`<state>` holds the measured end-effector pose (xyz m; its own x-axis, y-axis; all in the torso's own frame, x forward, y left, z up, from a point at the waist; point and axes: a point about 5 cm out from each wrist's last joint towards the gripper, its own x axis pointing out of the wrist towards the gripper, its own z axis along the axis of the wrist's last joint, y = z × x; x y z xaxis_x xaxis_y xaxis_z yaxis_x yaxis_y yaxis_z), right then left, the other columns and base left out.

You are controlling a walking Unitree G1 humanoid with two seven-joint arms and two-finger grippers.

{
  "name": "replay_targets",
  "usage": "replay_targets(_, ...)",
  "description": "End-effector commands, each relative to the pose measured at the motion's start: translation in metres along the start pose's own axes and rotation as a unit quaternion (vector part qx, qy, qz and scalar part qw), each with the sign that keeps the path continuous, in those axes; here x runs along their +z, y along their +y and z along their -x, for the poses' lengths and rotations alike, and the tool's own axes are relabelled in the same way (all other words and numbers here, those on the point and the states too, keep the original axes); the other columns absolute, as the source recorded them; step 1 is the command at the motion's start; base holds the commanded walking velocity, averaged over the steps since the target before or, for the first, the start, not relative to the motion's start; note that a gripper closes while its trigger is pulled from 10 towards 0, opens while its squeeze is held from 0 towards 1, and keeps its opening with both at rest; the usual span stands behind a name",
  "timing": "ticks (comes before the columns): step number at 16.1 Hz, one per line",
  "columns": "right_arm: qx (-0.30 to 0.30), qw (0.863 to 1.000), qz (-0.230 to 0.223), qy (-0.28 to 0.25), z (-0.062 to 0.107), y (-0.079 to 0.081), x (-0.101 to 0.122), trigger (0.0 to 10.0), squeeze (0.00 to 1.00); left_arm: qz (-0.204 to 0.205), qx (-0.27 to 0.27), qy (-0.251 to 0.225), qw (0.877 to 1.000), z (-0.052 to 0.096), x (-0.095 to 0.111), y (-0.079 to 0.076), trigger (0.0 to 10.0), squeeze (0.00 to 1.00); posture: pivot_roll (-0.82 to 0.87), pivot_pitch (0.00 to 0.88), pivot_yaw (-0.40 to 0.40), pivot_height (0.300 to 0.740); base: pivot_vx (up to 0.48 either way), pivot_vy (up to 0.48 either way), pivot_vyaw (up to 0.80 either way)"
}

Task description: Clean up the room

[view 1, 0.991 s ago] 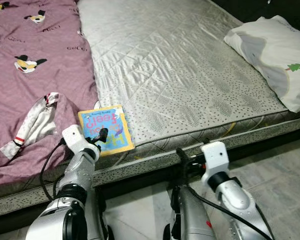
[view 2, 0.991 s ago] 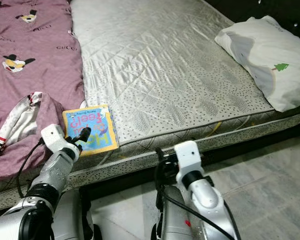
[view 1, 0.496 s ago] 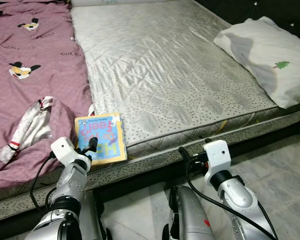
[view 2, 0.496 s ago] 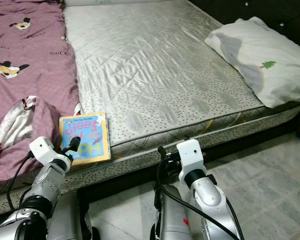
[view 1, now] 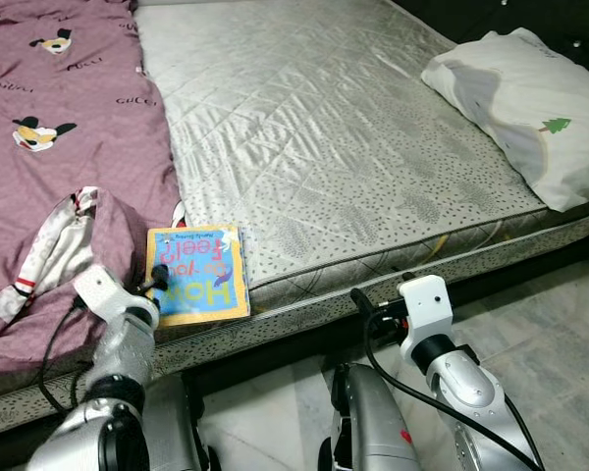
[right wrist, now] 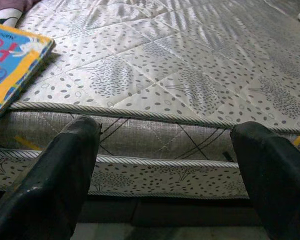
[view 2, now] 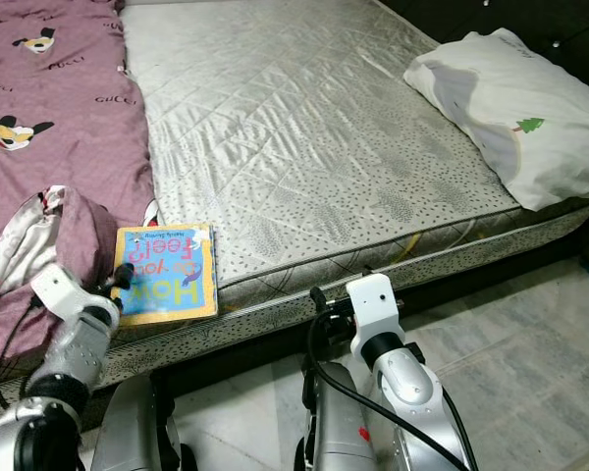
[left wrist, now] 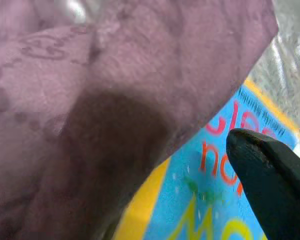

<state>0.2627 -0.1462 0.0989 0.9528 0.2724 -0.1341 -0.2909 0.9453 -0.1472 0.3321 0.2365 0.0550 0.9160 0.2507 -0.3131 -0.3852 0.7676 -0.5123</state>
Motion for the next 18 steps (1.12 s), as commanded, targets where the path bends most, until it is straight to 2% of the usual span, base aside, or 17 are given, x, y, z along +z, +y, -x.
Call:
replay_targets(1, -0.008, 1.000, 0.001, 0.002, 0.000, -0.003, -0.001, 10.0, 0.00, 0.001, 0.009, -0.012, 1.000, -0.002, 0.008, 0.001, 10.0, 0.00, -0.14, 0.135, -0.055, 0.542, 0.000, 0.000, 0.00)
replay_targets(5, -0.008, 1.000, 0.001, 0.003, -0.002, -0.003, -0.001, 10.0, 0.00, -0.004, 0.020, -0.033, 0.999, -0.002, 0.014, 0.004, 10.0, 0.00, -0.13, 0.131, -0.054, 0.542, 0.000, 0.000, 0.00)
replay_targets(7, -0.007, 1.000, 0.001, 0.003, -0.003, -0.002, -0.001, 10.0, 0.00, 0.002, 0.040, -0.016, 0.999, 0.001, 0.004, 0.010, 10.0, 0.00, -0.13, 0.129, -0.055, 0.542, 0.000, 0.000, 0.00)
replay_targets(9, -0.006, 1.000, 0.001, 0.003, -0.004, -0.002, -0.001, 10.0, 0.00, -0.008, 0.052, 0.005, 0.999, 0.002, -0.006, 0.010, 10.0, 0.00, -0.13, 0.126, -0.055, 0.542, 0.000, 0.000, 0.00)
replay_targets(15, -0.005, 1.000, 0.002, -0.001, -0.005, -0.002, 0.001, 10.0, 0.00, 0.015, 0.079, 0.065, 0.995, 0.004, -0.018, 0.016, 10.0, 0.00, -0.13, 0.122, -0.054, 0.542, 0.000, 0.000, 0.00)
replay_targets(16, -0.006, 1.000, 0.002, -0.001, -0.005, -0.002, 0.001, 10.0, 0.00, 0.014, 0.080, 0.068, 0.994, 0.004, -0.018, 0.017, 4.5, 0.00, -0.13, 0.122, -0.054, 0.542, 0.000, 0.000, 0.00)
replay_targets(17, -0.006, 1.000, 0.002, -0.002, -0.005, -0.002, 0.001, 10.0, 0.00, 0.024, 0.085, 0.070, 0.994, 0.004, -0.019, 0.018, 1.8, 0.00, -0.13, 0.122, -0.054, 0.542, 0.000, 0.000, 0.00)
replay_targets(18, -0.008, 1.000, 0.003, -0.002, -0.005, -0.003, 0.001, 10.0, 0.00, 0.047, 0.098, 0.074, 0.991, 0.005, -0.020, 0.021, 0.0, 0.00, -0.14, 0.124, -0.054, 0.542, 0.000, 0.000, 0.00)
